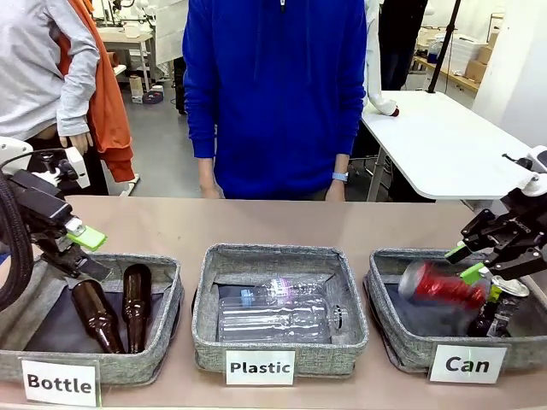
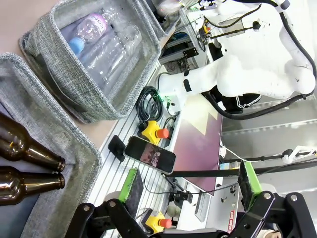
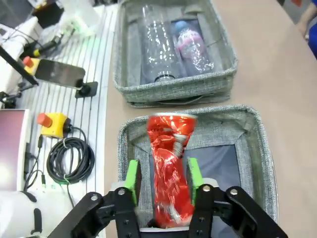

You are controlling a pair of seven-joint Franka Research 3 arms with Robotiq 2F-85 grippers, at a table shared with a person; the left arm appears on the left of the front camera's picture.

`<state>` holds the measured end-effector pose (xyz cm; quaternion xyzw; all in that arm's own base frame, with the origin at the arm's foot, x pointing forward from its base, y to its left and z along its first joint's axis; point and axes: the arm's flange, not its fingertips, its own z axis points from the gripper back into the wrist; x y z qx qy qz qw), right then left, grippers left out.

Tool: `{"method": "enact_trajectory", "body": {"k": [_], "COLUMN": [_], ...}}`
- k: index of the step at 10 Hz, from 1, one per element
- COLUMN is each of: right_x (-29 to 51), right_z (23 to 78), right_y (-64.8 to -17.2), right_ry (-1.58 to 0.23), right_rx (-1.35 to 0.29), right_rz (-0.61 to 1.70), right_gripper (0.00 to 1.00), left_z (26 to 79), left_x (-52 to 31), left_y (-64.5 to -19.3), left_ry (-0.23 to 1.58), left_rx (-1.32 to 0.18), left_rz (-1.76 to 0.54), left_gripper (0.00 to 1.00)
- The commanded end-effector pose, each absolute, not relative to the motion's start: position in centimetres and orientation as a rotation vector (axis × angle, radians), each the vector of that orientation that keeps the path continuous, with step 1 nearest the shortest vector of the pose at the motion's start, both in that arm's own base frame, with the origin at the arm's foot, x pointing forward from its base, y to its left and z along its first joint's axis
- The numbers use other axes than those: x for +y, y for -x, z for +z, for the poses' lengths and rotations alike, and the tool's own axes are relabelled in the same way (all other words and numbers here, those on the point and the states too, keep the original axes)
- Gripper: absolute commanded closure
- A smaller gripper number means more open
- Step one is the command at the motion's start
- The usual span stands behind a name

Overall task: Sort the can waste into the basket.
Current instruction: Pick up the can waste from the table and place it in the right Fabric basket.

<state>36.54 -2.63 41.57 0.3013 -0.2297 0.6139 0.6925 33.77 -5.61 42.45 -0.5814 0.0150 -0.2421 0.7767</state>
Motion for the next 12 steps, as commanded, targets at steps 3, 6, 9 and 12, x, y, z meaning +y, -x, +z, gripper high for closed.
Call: {"method": "enact_trajectory", "body": {"k": [3,6,9,12], "right_x": [-2.7,-3.0,-4.4,-5.3], "right_z": [41.4,41.2,42.2,43.4], "right_y": [-36.7,-37.2,-38.3,-41.1], "right_ry": [-0.7,-0.74,-0.986,-1.347], "right_rx": [-0.546,-0.572,-0.64,-0.732], "right_rz": [1.384,1.347,0.897,0.099], "right_gripper": [0.0,0.0,0.0,0.0], "left_z": [42.7,42.7,42.7,42.7], "left_x": [-5.4,-5.4,-5.4,-5.4], "left_y": [-33.6,-33.6,-33.6,-33.6], "left_ry": [1.261,1.261,1.261,1.261], "left_rx": [0.039,0.039,0.039,0.039], "left_rz": [-0.532,-0.532,-0.532,-0.532], "left_gripper": [0.0,0.0,0.0,0.0]}}
